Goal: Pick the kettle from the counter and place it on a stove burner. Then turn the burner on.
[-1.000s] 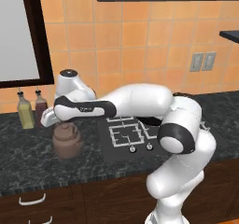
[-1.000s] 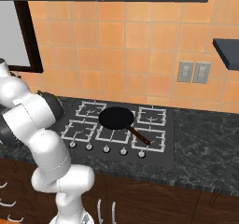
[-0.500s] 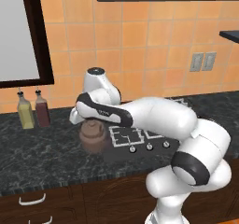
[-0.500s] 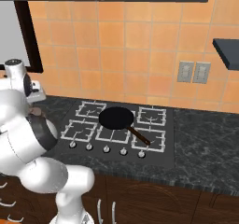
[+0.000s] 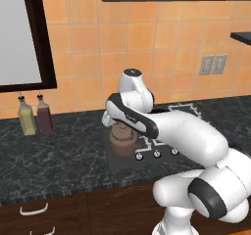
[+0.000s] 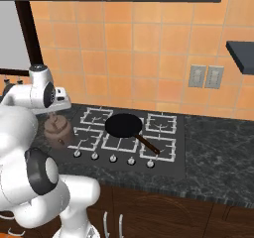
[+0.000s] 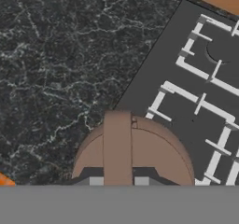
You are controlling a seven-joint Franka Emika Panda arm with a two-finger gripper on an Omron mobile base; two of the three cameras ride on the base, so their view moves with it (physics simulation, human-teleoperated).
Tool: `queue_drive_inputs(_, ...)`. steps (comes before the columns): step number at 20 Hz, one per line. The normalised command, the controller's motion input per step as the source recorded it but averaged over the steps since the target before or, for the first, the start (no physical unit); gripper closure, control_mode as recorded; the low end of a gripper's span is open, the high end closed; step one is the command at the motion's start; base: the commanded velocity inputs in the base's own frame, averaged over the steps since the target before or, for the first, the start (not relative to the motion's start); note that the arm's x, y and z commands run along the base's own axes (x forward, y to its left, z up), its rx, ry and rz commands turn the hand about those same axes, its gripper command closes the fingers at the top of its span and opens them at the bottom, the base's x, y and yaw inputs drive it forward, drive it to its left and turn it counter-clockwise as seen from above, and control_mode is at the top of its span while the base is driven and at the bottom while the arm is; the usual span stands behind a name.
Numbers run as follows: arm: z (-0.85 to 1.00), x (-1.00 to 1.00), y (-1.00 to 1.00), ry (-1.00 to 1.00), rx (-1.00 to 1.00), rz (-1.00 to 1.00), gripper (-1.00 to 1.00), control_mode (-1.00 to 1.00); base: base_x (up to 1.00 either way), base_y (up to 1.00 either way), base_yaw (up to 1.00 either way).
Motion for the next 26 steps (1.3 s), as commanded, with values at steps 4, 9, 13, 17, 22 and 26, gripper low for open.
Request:
queue_drive_inputs(4,0.07,0.37,-0.27,0.01,-0.01,0.02,1.0,-1.0,0.0,0.0,0.0)
queue_drive_inputs(9,0.0,0.31,-0.18,0.0,-0.01,0.16,1.0,-1.0,0.0,0.0,0.0)
queue_drive_inputs(13,0.0,0.51,0.0,0.02,-0.02,0.23,1.0,-1.0,0.0,0.0,0.0)
queue_drive_inputs(17,0.0,0.23,-0.06,0.0,-0.02,0.29,1.0,-1.0,0.0,0.0,0.0)
queue_drive_inputs(22,0.0,0.12,-0.15,0.0,-0.07,0.27,1.0,-1.0,0.0,0.0,0.0)
queue_drive_inputs(26,-0.02,0.11,-0.26,0.0,-0.1,0.25,1.0,-1.0,0.0,0.0,0.0)
